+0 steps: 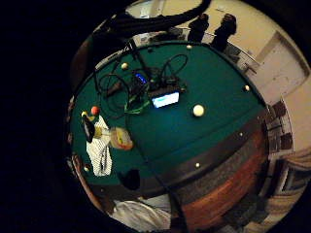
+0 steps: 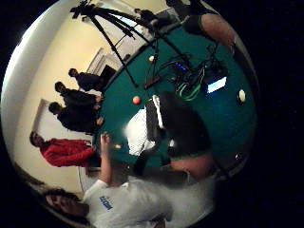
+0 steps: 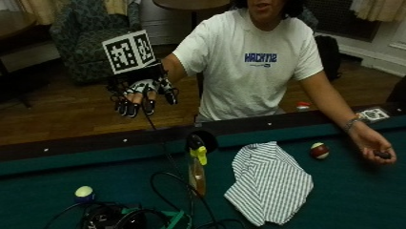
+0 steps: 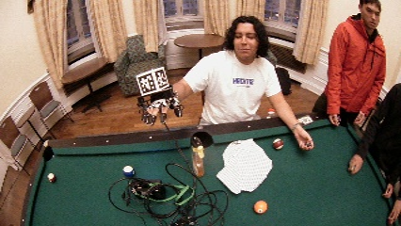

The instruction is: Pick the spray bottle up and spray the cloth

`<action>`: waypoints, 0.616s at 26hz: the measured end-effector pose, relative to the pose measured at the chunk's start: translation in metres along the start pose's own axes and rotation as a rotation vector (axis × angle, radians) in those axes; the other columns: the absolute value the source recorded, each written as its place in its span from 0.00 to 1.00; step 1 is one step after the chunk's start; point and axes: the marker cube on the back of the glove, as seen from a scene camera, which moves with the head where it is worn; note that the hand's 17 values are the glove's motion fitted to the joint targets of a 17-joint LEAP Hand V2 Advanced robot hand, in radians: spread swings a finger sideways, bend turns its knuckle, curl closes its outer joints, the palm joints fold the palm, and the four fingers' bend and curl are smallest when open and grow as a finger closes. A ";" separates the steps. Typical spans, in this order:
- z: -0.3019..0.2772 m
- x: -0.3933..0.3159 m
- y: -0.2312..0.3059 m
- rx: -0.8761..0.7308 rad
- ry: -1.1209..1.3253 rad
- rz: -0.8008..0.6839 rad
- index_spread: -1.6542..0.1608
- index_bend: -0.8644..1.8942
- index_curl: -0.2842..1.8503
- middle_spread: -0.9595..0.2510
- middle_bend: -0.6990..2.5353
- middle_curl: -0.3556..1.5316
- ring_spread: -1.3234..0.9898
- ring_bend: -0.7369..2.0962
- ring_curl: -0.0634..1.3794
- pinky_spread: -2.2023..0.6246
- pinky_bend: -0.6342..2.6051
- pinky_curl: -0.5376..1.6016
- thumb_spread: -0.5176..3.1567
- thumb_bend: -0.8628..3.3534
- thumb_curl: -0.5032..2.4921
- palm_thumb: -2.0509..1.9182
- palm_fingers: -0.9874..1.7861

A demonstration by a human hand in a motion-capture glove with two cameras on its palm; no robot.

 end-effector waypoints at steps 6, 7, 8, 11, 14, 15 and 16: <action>0.002 -0.001 -0.004 -0.004 0.012 -0.033 0.73 0.41 0.22 0.74 0.29 0.26 0.56 0.35 0.14 0.83 0.30 0.33 0.35 0.26 0.21 0.61 0.55; 0.003 -0.001 -0.005 -0.004 0.019 -0.041 0.72 0.41 0.22 0.74 0.29 0.26 0.56 0.35 0.14 0.84 0.30 0.33 0.37 0.26 0.21 0.61 0.55; 0.004 0.000 -0.006 -0.006 0.028 -0.047 0.72 0.41 0.23 0.73 0.29 0.27 0.56 0.35 0.15 0.84 0.30 0.33 0.38 0.26 0.21 0.61 0.55; 0.010 0.004 -0.008 -0.034 0.058 -0.057 0.70 0.41 0.24 0.73 0.28 0.28 0.55 0.35 0.16 0.84 0.30 0.34 0.41 0.26 0.22 0.61 0.55; 0.017 0.012 -0.006 -0.065 0.077 -0.077 0.69 0.40 0.25 0.72 0.28 0.29 0.55 0.34 0.16 0.85 0.29 0.35 0.43 0.25 0.22 0.61 0.55; 0.021 0.015 -0.004 -0.075 0.081 -0.087 0.69 0.40 0.25 0.72 0.28 0.29 0.55 0.34 0.17 0.85 0.29 0.35 0.44 0.25 0.22 0.60 0.55; 0.024 0.018 -0.002 -0.088 0.084 -0.097 0.69 0.40 0.25 0.72 0.28 0.29 0.55 0.34 0.17 0.85 0.29 0.35 0.44 0.25 0.22 0.60 0.55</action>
